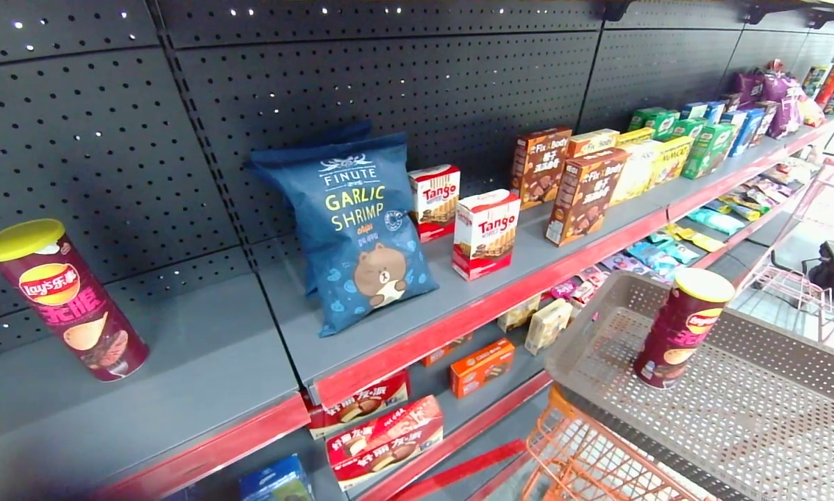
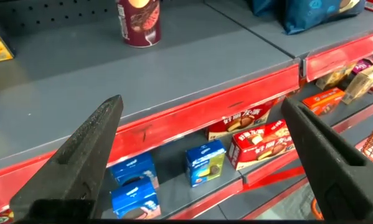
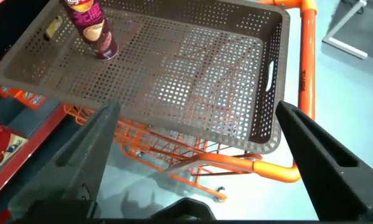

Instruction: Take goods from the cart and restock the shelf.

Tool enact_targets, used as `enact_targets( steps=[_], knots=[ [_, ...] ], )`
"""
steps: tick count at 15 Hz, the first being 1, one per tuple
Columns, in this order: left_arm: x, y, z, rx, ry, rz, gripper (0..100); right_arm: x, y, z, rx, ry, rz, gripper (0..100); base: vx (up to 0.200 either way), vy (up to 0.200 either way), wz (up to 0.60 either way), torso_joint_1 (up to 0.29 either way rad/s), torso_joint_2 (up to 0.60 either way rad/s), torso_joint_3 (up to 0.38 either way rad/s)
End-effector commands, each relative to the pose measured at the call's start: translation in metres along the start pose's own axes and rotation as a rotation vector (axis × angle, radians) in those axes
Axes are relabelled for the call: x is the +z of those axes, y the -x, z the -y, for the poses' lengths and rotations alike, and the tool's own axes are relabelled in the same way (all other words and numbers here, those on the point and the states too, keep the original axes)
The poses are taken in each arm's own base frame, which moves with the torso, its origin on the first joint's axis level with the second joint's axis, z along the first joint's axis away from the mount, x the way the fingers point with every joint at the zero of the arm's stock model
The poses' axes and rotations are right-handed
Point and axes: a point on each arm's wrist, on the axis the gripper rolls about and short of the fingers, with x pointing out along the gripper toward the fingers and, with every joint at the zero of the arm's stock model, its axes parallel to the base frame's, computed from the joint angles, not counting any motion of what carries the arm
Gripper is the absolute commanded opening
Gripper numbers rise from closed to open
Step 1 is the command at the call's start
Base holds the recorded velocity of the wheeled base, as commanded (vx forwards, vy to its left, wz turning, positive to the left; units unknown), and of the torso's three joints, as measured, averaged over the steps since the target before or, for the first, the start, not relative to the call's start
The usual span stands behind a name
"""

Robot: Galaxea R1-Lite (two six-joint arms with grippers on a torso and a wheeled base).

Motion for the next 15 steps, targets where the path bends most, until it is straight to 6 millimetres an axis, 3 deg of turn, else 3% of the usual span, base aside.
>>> enact_targets(
  steps=[1, 4, 7, 11, 13, 15],
  knots=[
    [0.0, 0.0, 0.0, 0.0, 0.0, 0.0, 100, 0.0, 0.0, 0.0, 0.0, 0.0, -0.001, 100, 0.0, 0.0, 0.0, 0.0, 0.0, 0.0],
    [0.0, 0.0, 0.0, 0.002, 0.002, 0.0, 100, -0.003, -0.012, -0.003, 0.023, -0.007, 0.031, 100, 0.0, 0.0, 0.0, 0.0, 0.0, 0.0],
    [0.0, 0.0, 0.0, 0.002, 0.002, 0.0, 100, 0.002, -0.041, -0.014, 0.219, 0.043, 0.201, 100, 0.0, 0.0, 0.0, 0.0, 0.0, 0.0],
    [0.0, 0.0, 0.0, 0.002, 0.002, 0.0, 100, 0.032, -0.074, -0.028, 0.283, 0.08, 0.114, 100, 0.0, 0.0, 0.0, 0.0, 0.0, 0.0],
    [0.0, 0.0, 0.0, 0.002, 0.002, 0.0, 100, 0.048, -0.098, -0.04, 0.325, 0.01, 0.107, 100, 0.0, 0.0, 0.0, 0.0, 0.0, 0.0],
    [0.0, 0.0, 0.0, 0.002, 0.002, 0.0, 100, 0.049, -0.125, -0.049, 0.298, 0.026, 0.011, 100, 0.0, 0.0, 0.0, 0.0, 0.0, 0.0]
  ],
)
